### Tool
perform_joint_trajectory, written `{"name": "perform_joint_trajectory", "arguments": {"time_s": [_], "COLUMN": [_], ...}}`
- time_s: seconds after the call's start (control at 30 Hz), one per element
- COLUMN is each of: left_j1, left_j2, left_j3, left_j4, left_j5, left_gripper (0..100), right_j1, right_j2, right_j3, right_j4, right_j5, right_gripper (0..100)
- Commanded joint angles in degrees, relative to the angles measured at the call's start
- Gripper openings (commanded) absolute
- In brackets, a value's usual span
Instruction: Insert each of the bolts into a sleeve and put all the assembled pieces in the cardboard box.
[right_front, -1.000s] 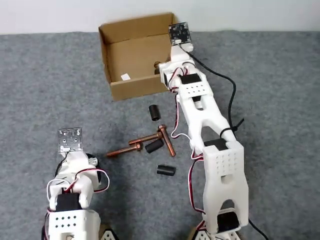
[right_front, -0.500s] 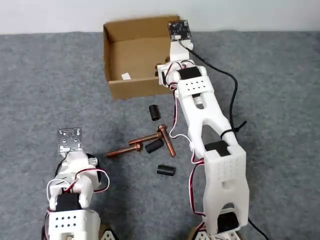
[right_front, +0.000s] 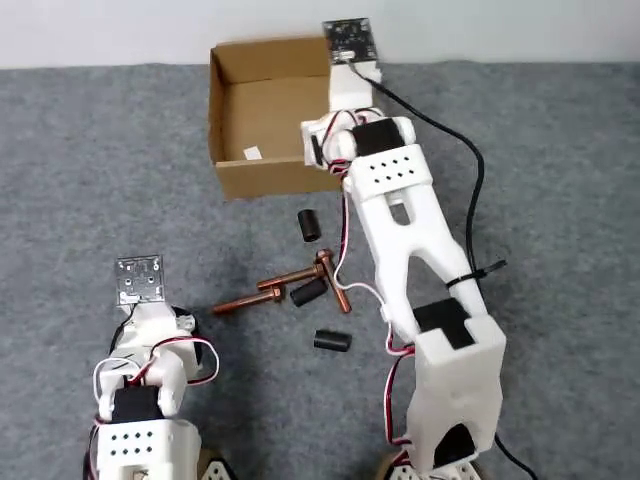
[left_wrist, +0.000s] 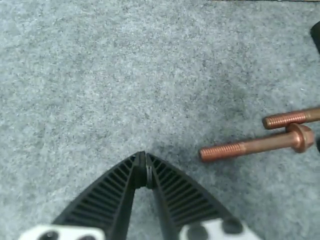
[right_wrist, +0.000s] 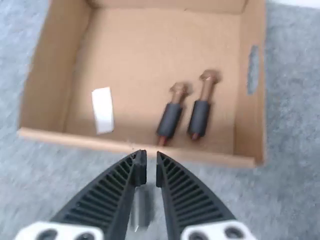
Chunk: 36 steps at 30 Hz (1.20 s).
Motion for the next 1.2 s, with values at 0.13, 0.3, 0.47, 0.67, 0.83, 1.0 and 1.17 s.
{"name": "perform_joint_trajectory", "arguments": {"time_s": [0.13, 0.3, 0.47, 0.67, 0.83, 1.0, 1.17], "left_j1": [-0.4, -0.4, -0.4, -0.4, -0.4, -0.4, -0.4], "left_j2": [-0.5, -0.5, -0.5, -0.5, -0.5, -0.5, -0.5], "left_j3": [-0.5, -0.5, -0.5, -0.5, -0.5, -0.5, -0.5], "left_j4": [-1.5, -1.5, -1.5, -1.5, -1.5, -1.5, -1.5], "left_j5": [0.4, 0.4, 0.4, 0.4, 0.4, 0.4, 0.4], "left_gripper": [0, 0, 0, 0, 0, 0, 0], "right_j1": [-5.3, -5.7, -5.7, -5.7, -5.7, -5.8, -6.3], "right_j2": [-3.7, 2.2, 8.0, 13.0, 16.5, 19.5, 22.6], "right_j3": [-1.9, -2.1, -2.2, -2.2, -2.2, -2.2, -2.2], "right_j4": [16.0, 17.5, 15.9, 9.8, 5.6, 2.7, 2.0], "right_j5": [-0.8, -0.9, -0.9, -0.6, -0.4, -0.4, -0.4], "right_gripper": [3.2, 11.3, 24.3, 20.5, 19.9, 19.9, 18.8]}}
